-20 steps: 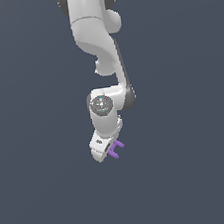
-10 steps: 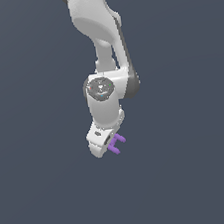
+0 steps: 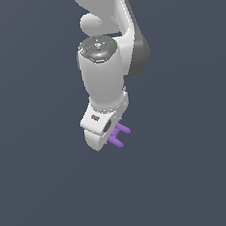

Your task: Pick up the object and move it to a goal position.

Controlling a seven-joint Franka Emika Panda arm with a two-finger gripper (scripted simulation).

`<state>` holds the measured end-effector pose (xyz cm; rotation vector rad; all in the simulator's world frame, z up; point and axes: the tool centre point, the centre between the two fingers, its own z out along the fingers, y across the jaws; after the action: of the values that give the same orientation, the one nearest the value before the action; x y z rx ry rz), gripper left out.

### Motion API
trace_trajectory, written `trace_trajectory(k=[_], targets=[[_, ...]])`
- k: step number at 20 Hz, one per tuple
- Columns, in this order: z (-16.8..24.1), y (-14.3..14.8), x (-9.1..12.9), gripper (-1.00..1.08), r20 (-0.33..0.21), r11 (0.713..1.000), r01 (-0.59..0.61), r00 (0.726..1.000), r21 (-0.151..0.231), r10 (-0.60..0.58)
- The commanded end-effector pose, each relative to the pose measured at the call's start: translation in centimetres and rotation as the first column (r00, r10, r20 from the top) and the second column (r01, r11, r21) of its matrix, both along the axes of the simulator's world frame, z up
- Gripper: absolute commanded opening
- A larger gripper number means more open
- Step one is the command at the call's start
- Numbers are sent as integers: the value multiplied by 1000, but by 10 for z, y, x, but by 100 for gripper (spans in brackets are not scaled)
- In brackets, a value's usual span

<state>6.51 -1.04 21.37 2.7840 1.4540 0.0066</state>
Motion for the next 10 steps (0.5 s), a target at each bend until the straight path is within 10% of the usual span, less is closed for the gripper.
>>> trace_trajectory(k=[1,10], targets=[[21,2,2,-100,-2,1000,1,1000,0,-1],[62,5,10,-100,-4,1000,3,1000,-1,-3]])
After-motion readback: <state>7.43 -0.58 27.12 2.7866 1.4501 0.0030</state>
